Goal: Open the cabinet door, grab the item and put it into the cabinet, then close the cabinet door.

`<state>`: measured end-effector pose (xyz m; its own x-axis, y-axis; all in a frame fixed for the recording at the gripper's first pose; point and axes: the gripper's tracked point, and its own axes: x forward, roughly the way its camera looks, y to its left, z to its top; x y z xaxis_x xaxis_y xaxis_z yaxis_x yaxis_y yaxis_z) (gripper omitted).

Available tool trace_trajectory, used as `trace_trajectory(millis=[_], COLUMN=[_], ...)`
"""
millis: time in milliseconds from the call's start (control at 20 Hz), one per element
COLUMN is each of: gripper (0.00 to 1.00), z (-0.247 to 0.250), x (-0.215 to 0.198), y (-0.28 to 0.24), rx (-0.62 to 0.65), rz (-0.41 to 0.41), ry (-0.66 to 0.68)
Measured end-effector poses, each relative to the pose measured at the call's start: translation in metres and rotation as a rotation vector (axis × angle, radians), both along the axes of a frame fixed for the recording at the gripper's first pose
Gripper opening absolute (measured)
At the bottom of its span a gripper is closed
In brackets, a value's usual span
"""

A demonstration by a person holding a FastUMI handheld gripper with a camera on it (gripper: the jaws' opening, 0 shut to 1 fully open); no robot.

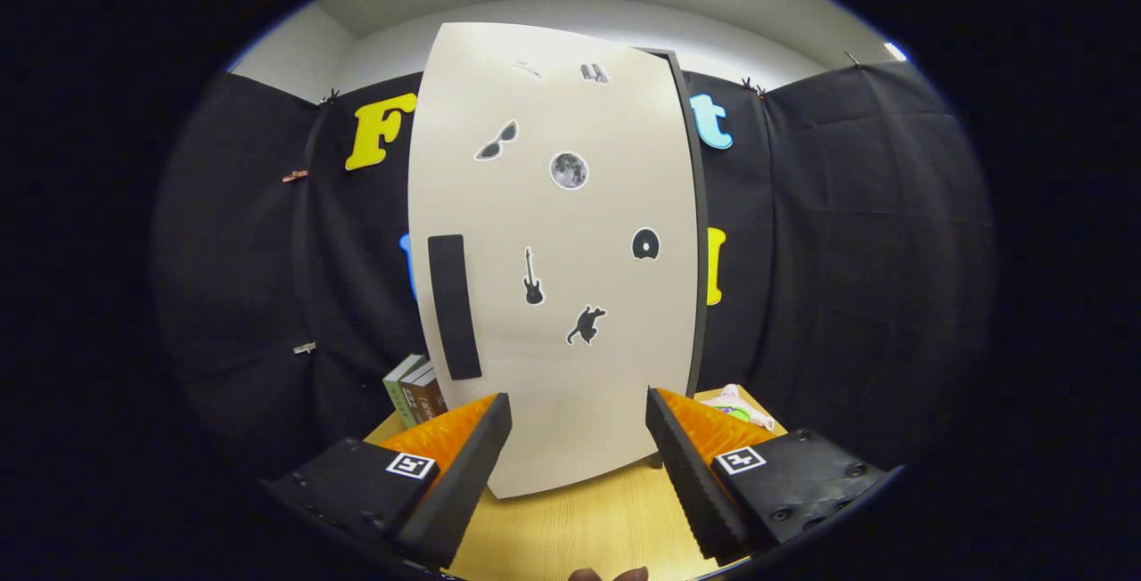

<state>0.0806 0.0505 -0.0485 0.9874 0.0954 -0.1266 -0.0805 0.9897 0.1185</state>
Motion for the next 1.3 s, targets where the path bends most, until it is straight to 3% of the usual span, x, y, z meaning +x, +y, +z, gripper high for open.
trace_trajectory(millis=[1300], gripper=[0.98], z=[-0.0074], x=[-0.0099], y=[-0.0070], rx=[0.006], rz=[-0.001], ry=[0.022])
